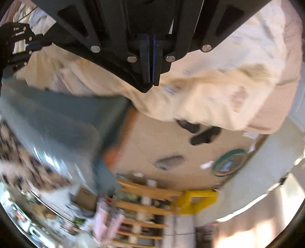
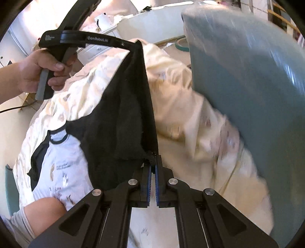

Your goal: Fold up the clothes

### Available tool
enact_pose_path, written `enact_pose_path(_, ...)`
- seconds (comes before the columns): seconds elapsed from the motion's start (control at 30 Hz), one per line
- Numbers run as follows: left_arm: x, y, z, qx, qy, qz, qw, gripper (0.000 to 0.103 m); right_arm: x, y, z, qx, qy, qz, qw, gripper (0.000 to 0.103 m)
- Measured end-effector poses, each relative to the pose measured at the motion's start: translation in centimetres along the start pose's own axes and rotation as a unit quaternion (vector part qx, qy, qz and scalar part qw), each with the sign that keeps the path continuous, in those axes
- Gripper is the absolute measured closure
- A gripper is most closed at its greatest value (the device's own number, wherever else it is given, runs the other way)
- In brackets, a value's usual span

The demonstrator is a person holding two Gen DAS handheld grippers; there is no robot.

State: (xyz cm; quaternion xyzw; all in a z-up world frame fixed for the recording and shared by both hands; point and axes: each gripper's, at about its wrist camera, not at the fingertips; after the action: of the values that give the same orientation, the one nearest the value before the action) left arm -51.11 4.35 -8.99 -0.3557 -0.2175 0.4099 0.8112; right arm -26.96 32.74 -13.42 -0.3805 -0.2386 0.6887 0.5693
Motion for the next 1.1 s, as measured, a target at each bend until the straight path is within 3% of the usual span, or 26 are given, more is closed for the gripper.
enact_pose_path(0.17,-3.5,1.2,0.4,-0.028,0.015,0.051,0.9982,0.102,-2.1,4.1,4.6,-0.047,-0.103,-0.07,0.991,0.1)
enact_pose_path(0.27,-4.0,1.9,0.1,-0.036,0.0,0.039,0.9986,0.102,-1.8,5.3,5.7,-0.076,-0.115,-0.091,0.986,0.1)
enact_pose_path(0.47,-0.5,3.3,-0.2,-0.039,0.028,0.01,0.9988,0.102,1.0,3.1,4.8,-0.106,-0.093,-0.107,0.984,0.1)
enact_pose_path(0.67,0.4,4.5,1.0,-0.043,0.016,-0.004,0.999,0.102,0.4,2.2,4.2,-0.09,-0.087,-0.072,0.99,0.1)
enact_pose_path(0.83,0.2,2.3,1.1,-0.055,0.058,-0.017,0.9967,0.102,-1.9,1.1,4.2,-0.077,-0.109,-0.039,0.99,0.1)
enact_pose_path(0.97,0.1,-2.0,-1.2,-0.052,0.113,-0.035,0.9916,0.102,-4.9,-0.9,3.6,-0.06,-0.152,0.001,0.986,0.1)
enact_pose_path(1.1,-1.1,-9.9,-6.0,-0.018,0.084,-0.078,0.9932,0.101,-8.2,-2.6,1.9,-0.06,-0.214,0.067,0.973,0.1)
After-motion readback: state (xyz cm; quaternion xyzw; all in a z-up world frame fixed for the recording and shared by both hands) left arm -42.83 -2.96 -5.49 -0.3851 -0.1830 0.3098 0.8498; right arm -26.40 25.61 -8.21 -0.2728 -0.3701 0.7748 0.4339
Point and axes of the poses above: each gripper's, at about its wrist camera, not at the fingertips, and y roughly the way its jaws point, x to its right, z to its top, and after that the axes turned 12 degrees about x, right-handed
